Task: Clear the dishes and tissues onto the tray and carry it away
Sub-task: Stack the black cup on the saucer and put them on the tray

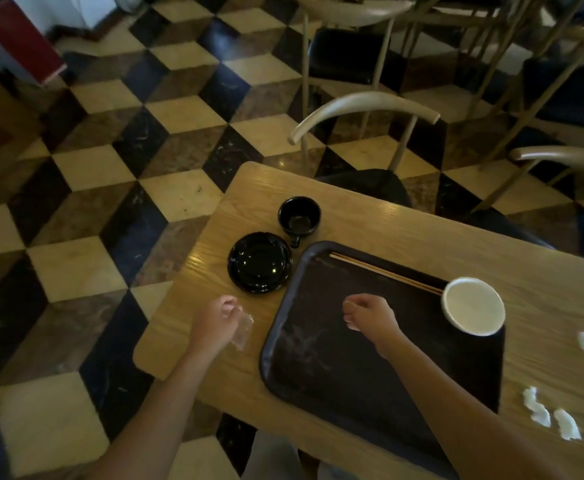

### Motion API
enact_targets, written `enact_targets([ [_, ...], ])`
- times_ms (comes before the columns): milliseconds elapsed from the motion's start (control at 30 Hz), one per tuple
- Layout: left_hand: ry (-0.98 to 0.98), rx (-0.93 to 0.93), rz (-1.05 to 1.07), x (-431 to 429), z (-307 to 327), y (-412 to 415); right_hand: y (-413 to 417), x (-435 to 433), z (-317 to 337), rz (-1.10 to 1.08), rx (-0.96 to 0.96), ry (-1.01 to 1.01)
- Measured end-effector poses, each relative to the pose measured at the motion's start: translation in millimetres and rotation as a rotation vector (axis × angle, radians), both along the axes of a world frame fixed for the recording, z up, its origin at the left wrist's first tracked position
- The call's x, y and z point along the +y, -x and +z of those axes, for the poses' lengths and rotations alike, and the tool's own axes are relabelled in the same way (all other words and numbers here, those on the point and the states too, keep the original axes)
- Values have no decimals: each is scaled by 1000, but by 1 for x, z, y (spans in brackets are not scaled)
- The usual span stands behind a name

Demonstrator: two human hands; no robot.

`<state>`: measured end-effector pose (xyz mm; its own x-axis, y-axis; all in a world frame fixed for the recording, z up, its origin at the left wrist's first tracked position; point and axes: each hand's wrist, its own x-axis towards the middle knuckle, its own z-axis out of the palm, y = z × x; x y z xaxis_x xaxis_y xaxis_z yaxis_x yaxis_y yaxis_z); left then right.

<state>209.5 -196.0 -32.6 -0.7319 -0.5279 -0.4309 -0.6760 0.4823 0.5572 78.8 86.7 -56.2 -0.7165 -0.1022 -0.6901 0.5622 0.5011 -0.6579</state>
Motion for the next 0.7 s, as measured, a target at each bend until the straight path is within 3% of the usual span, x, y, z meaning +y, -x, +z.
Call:
enact_targets([
  [267,-76,-26,35,-63,-28,52,55,-108,-3,-80,-23,136],
  [700,-527,54,394,-76,-58,88,88,-164,3,-426,-233,244],
])
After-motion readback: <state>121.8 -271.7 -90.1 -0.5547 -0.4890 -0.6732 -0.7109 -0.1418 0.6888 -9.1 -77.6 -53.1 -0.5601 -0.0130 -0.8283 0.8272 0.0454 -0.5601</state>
